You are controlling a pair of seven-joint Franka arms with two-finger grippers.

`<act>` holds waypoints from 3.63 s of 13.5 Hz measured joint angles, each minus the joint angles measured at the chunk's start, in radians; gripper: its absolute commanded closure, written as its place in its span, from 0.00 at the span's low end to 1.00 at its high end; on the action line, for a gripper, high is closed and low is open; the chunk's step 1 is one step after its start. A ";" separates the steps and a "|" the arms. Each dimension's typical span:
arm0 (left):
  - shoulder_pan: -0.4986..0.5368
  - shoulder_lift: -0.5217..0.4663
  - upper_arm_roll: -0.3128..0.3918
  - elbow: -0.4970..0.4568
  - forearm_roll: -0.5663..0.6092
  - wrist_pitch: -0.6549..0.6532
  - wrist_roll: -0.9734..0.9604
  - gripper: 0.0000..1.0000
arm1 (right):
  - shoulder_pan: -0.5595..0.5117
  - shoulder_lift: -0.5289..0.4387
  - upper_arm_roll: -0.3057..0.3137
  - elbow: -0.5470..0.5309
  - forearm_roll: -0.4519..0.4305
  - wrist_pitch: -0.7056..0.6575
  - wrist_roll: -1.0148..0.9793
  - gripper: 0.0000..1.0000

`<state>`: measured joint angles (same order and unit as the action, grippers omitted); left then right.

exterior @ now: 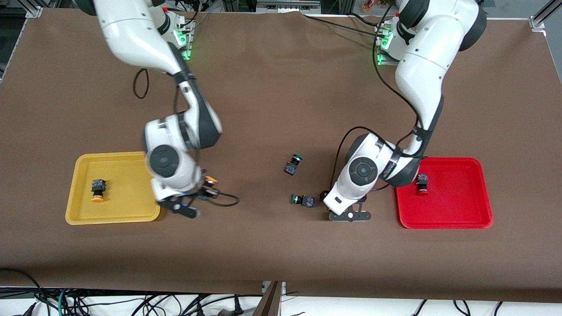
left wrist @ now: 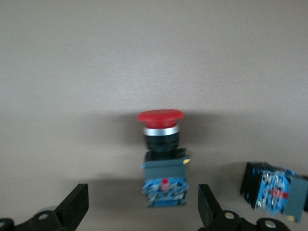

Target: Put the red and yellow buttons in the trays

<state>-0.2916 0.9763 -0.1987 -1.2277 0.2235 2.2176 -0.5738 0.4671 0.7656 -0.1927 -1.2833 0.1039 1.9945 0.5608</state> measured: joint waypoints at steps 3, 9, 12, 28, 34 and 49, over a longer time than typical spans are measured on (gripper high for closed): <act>-0.001 0.022 0.005 0.011 0.000 0.017 -0.009 0.31 | -0.118 -0.006 -0.035 -0.030 0.000 -0.045 -0.307 1.00; 0.000 0.022 0.008 0.029 0.000 0.017 -0.081 0.77 | -0.300 -0.006 -0.047 -0.121 0.000 -0.038 -0.637 1.00; 0.000 0.022 0.008 0.030 0.000 0.017 -0.112 0.86 | -0.321 -0.005 -0.047 -0.181 0.000 0.022 -0.670 1.00; 0.454 -0.181 0.010 0.015 -0.113 -0.332 0.489 0.87 | -0.323 -0.209 -0.045 -0.098 0.016 -0.197 -0.775 0.00; 0.670 -0.183 0.012 -0.158 -0.113 -0.134 0.769 0.87 | -0.322 -0.334 -0.044 0.004 0.013 -0.469 -0.775 0.00; 0.669 -0.531 -0.005 -0.355 -0.083 -0.210 0.788 0.00 | -0.393 -0.635 0.156 -0.022 -0.165 -0.672 -0.774 0.00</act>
<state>0.3777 0.4455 -0.2033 -1.5831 0.1405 2.0077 0.2145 0.0738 0.1303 -0.0366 -1.3055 -0.0612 1.3227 -0.2134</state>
